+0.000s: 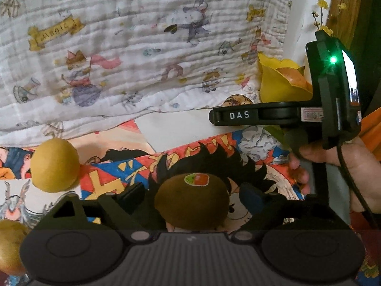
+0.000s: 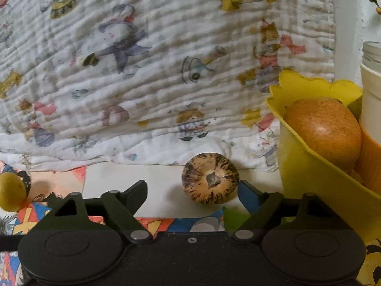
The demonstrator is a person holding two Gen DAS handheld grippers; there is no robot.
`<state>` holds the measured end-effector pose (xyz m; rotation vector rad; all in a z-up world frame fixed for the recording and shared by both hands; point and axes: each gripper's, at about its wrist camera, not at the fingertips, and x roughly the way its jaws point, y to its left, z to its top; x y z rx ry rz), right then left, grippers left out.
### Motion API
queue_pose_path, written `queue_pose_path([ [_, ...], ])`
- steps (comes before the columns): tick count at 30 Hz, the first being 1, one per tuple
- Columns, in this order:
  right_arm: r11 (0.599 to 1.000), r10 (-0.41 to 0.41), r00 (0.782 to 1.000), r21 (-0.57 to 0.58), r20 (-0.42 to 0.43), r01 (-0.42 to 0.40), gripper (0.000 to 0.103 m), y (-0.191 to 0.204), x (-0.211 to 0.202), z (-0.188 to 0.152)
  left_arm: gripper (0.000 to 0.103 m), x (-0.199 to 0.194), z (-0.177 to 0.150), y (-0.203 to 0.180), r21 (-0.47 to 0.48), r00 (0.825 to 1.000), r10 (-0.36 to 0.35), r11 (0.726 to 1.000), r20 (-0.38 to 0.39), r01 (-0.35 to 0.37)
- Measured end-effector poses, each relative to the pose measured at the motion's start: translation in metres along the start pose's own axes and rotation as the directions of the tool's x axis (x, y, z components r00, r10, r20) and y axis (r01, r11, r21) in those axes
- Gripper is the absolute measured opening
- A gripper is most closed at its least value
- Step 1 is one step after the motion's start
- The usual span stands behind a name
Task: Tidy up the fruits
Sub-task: 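Grasp the large stickered kiwi with the left tool while the right tool grasps a striped fruit, then lift the kiwi in the left tool while the right tool lifts the striped fruit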
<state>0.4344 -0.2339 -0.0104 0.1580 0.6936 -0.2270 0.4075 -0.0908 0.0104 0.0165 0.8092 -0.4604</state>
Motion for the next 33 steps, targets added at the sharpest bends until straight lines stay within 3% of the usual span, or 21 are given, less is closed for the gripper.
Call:
queue_pose_path([
  [7,0.996,-0.031,0.998,0.083,-0.055,0.035,0.062,-0.012,0.013,0.002,0.073,0.006,-0.002,0.000,0.003,1.000,-0.002,1.000,-0.018,0.002],
  [12,0.996,-0.040,0.998,0.078,-0.050,0.044,0.052,-0.010,0.013,0.001,0.072,0.007,-0.002,0.006,-0.035,1.000,-0.022,0.999,-0.014,0.021],
  [20,0.998,-0.012,0.999,0.068,-0.041,0.015,0.051,-0.008,0.006,0.000,0.070,0.004,-0.002,0.003,-0.055,1.000,-0.012,0.998,-0.022,0.010],
  [27,0.999,0.042,0.999,0.006,0.024,-0.042,0.048,0.000,-0.011,-0.001,0.070,-0.006,-0.007,0.004,-0.067,1.000,0.010,0.998,-0.023,-0.012],
  [33,0.999,0.051,0.999,-0.012,0.009,-0.051,0.049,0.000,-0.013,-0.001,0.070,-0.010,-0.008,0.005,-0.089,0.999,0.014,0.996,-0.038,-0.017],
])
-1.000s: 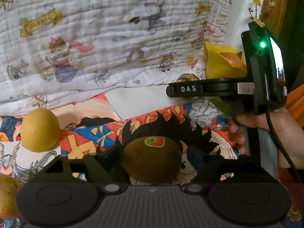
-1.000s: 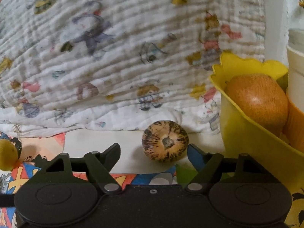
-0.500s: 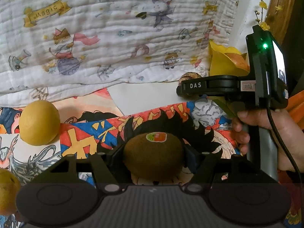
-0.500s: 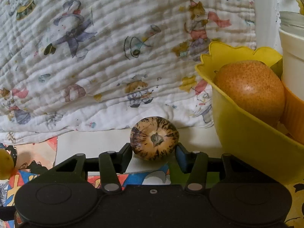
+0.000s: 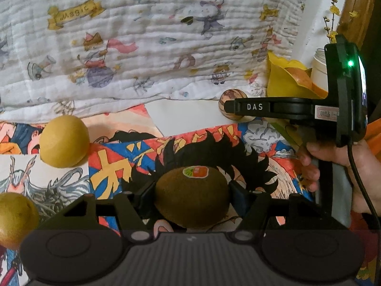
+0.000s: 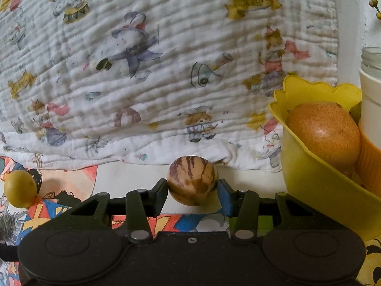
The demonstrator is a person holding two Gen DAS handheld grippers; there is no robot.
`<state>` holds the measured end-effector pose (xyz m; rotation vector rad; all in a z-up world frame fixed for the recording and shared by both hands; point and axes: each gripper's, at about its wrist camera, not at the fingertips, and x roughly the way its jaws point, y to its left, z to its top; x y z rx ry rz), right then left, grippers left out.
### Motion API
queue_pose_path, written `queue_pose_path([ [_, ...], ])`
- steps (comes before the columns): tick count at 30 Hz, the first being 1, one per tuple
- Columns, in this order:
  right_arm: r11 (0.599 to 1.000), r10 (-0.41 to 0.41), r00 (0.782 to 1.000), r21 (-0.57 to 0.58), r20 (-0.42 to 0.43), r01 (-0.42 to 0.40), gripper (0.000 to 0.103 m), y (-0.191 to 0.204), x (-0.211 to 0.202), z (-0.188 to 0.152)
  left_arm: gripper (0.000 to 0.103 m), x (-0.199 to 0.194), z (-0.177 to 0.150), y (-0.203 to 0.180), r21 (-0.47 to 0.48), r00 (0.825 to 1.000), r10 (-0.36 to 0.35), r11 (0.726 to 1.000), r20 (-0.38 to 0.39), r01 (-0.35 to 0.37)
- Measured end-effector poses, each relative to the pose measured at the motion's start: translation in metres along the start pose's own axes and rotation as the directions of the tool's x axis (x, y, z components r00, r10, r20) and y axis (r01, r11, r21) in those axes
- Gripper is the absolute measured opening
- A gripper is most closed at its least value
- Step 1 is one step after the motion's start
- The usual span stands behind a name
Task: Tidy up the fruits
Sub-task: 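Lift the kiwi in the left tool while the right tool lifts the striped fruit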
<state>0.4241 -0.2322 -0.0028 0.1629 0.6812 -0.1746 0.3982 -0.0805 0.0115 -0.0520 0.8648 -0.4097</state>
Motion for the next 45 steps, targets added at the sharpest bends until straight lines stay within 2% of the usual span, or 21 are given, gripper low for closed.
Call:
queue_pose_path([
  [4,1.000,0.010,1.000,0.013,-0.024,-0.010,0.058,0.000,0.006,-0.001,0.070,0.002,-0.001,0.001,-0.014,1.000,0.005,1.000,-0.002,-0.005],
  [7,1.000,0.011,1.000,0.000,-0.029,-0.011,0.061,0.003,0.012,-0.002,0.070,0.006,0.002,0.003,-0.026,1.000,0.011,1.000,0.002,-0.010],
  [14,1.000,0.026,0.997,0.003,-0.069,-0.026,0.061,0.006,0.027,-0.001,0.070,0.013,0.007,0.004,-0.038,1.000,0.014,0.999,0.017,-0.013],
  [18,1.000,0.017,0.998,-0.005,-0.061,-0.017,0.054,0.008,0.029,-0.001,0.070,0.014,0.007,0.004,-0.039,1.000,0.012,0.999,0.021,-0.011],
  [25,0.999,0.032,0.998,0.006,-0.051,-0.032,0.052,0.007,0.028,-0.002,0.070,0.011,0.005,0.005,-0.050,1.000,0.018,0.999,0.022,-0.017],
  [33,0.994,0.111,0.994,-0.012,-0.008,-0.111,0.052,0.010,0.004,-0.003,0.069,0.001,0.001,0.004,-0.057,0.999,0.032,0.998,0.031,-0.030],
  [45,0.962,0.259,0.966,-0.089,0.019,-0.257,0.052,0.016,-0.071,-0.013,0.069,-0.037,-0.014,0.000,-0.090,0.997,0.055,0.995,0.051,-0.051],
])
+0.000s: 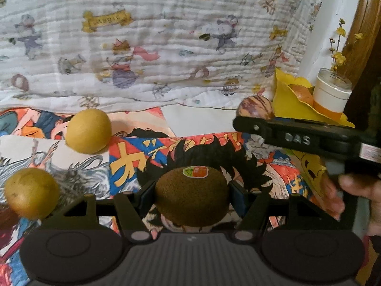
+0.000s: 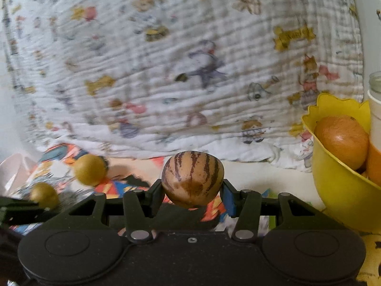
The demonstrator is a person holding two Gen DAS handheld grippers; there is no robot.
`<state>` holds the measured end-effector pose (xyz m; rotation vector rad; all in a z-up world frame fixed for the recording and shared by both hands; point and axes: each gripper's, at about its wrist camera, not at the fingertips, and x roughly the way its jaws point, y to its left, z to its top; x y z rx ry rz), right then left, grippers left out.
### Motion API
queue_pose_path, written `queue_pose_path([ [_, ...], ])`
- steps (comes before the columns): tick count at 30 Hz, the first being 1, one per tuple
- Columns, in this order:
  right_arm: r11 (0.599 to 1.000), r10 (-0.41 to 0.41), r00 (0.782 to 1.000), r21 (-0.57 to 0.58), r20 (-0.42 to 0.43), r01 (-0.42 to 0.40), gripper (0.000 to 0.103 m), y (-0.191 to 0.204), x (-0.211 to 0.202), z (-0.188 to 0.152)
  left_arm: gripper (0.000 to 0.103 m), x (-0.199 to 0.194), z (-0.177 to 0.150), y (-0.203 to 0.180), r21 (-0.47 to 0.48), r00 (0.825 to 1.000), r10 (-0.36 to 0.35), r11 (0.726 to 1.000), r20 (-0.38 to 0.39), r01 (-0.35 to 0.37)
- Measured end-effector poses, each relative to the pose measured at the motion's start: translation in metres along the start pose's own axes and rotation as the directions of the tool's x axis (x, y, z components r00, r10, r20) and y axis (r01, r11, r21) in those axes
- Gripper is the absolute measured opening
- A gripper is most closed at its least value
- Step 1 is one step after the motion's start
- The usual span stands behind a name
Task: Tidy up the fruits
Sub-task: 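Lift the kiwi in the left tool while the right tool lifts the striped fruit, then lower the kiwi onto the tray with the left tool while the right tool places the striped fruit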
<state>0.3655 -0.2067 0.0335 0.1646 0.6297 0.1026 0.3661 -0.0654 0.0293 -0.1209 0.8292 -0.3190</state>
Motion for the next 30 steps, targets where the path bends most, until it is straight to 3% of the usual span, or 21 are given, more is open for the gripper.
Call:
queue_pose_path([
  [14,0.993,0.105,0.994,-0.059,-0.017,-0.106,0.052,0.018,-0.078,-0.047,0.069,-0.052,-0.034,-0.008,-0.027,1.000,0.005,1.000,0.029,-0.004],
  [30,0.940,0.215,0.975,-0.262,-0.049,-0.220,0.052,0.040,-0.151,-0.119,0.069,-0.081,-0.074,-0.030,0.051,0.995,-0.093,0.995,0.047,0.090],
])
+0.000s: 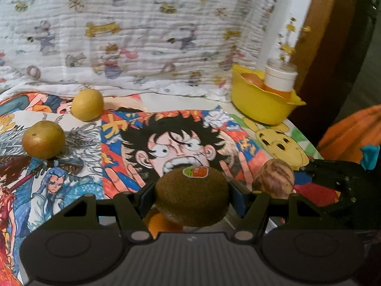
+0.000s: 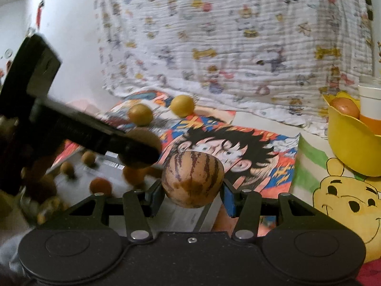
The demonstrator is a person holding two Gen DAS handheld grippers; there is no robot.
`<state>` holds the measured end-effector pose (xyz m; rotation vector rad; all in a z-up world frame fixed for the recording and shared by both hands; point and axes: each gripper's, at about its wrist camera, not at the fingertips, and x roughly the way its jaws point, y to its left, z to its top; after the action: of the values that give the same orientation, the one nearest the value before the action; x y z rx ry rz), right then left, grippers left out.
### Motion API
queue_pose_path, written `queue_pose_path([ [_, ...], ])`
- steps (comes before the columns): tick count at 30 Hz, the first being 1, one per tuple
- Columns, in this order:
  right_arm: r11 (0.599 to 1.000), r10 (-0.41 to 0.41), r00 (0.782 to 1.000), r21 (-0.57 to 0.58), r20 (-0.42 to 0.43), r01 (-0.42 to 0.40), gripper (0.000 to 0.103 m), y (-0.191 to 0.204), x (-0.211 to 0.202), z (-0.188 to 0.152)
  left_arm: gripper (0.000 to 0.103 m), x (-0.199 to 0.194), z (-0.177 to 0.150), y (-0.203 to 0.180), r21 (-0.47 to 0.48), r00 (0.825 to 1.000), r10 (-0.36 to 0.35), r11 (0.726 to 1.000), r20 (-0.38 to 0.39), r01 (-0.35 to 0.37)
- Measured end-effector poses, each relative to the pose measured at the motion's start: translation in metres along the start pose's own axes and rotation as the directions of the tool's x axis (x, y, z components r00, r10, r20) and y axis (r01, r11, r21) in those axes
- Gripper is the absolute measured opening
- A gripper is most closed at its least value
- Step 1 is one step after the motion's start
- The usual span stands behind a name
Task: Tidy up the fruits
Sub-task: 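Lower the kiwi onto the tray with the left tool while the right tool places the striped fruit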
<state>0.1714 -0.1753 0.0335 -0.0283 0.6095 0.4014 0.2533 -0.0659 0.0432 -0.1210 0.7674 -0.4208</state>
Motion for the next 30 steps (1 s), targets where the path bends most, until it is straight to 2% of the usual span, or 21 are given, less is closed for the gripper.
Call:
queue_pose_path([
  [6,0.994,0.029,0.999,-0.108,-0.022,-0.031,0.052,0.018,-0.020,-0.020,0.069,-0.009,-0.017,-0.017,0.100,0.999,-0.032,0.994,-0.015,0.034],
  [12,0.982,0.046,0.997,-0.183,-0.057,-0.056,0.053,0.033,-0.029,-0.033,0.069,-0.015,-0.034,-0.026,0.165,0.998,-0.033,0.986,-0.044,0.039],
  [30,0.951,0.046,0.986,-0.295,-0.162,-0.092,0.053,0.045,-0.026,-0.038,0.070,-0.023,-0.050,-0.040,0.288,0.987,-0.020,0.955,-0.158,0.065],
])
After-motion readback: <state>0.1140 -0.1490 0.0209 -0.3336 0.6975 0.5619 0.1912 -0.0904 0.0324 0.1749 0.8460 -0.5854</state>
